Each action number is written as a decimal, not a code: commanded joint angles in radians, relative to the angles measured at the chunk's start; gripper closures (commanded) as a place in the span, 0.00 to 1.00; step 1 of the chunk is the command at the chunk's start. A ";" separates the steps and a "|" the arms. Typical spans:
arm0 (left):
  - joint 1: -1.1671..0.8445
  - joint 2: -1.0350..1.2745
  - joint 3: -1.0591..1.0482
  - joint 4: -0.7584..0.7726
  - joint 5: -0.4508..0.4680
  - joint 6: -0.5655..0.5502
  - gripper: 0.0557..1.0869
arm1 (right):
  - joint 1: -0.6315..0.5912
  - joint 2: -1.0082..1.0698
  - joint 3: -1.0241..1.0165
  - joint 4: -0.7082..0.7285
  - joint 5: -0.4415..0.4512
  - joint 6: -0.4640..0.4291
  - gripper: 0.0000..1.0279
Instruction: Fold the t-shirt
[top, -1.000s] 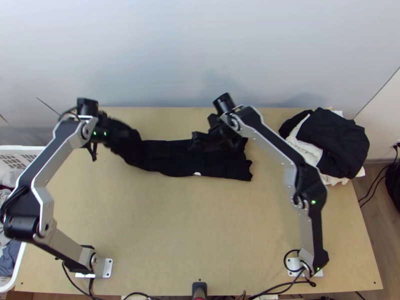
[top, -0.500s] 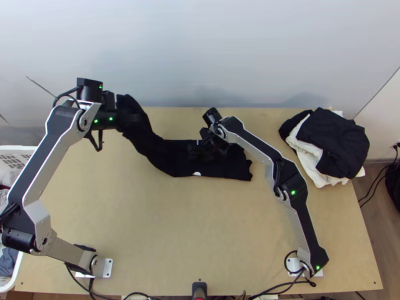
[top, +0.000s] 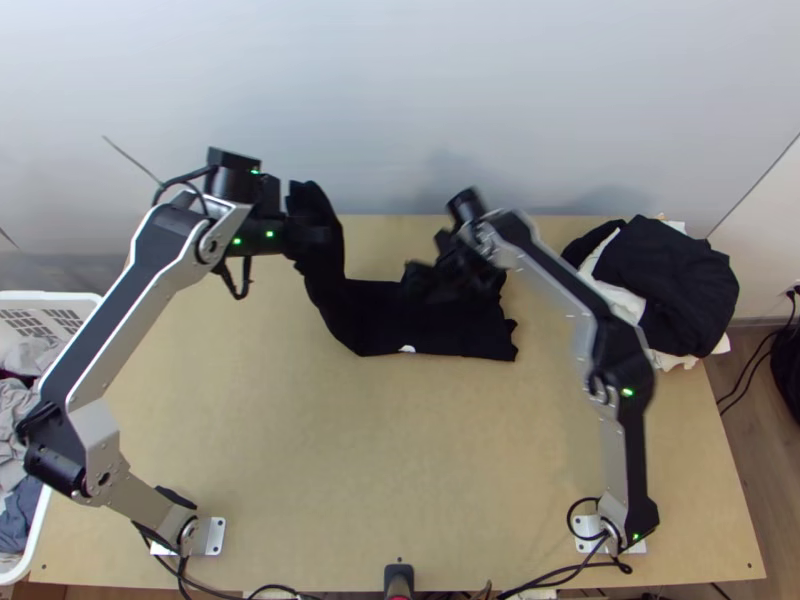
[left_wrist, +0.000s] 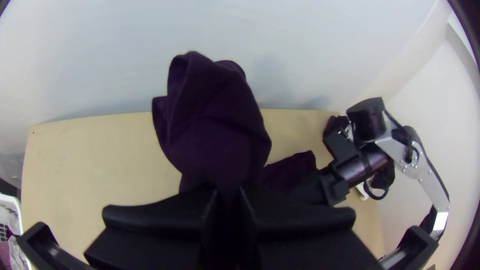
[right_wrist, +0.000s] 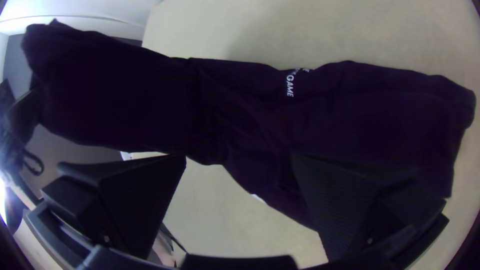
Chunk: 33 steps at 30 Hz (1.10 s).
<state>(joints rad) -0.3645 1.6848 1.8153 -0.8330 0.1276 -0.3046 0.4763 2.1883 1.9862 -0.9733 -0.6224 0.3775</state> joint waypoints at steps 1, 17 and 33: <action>-0.108 0.076 0.072 0.000 0.000 -0.011 0.96 | -0.122 -0.162 0.014 -0.094 -0.074 0.001 0.04; -0.364 0.340 0.271 0.109 -0.066 -0.064 0.96 | -0.298 -0.461 -0.110 -0.199 -0.096 0.038 0.04; -0.447 0.569 0.289 0.189 -0.111 -0.062 0.96 | -0.347 -0.507 -0.194 -0.189 -0.094 0.037 0.04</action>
<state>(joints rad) -0.7944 2.1757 2.0975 -0.6849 0.0319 -0.3668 0.1406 1.7088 1.8202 -1.1645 -0.7189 0.4145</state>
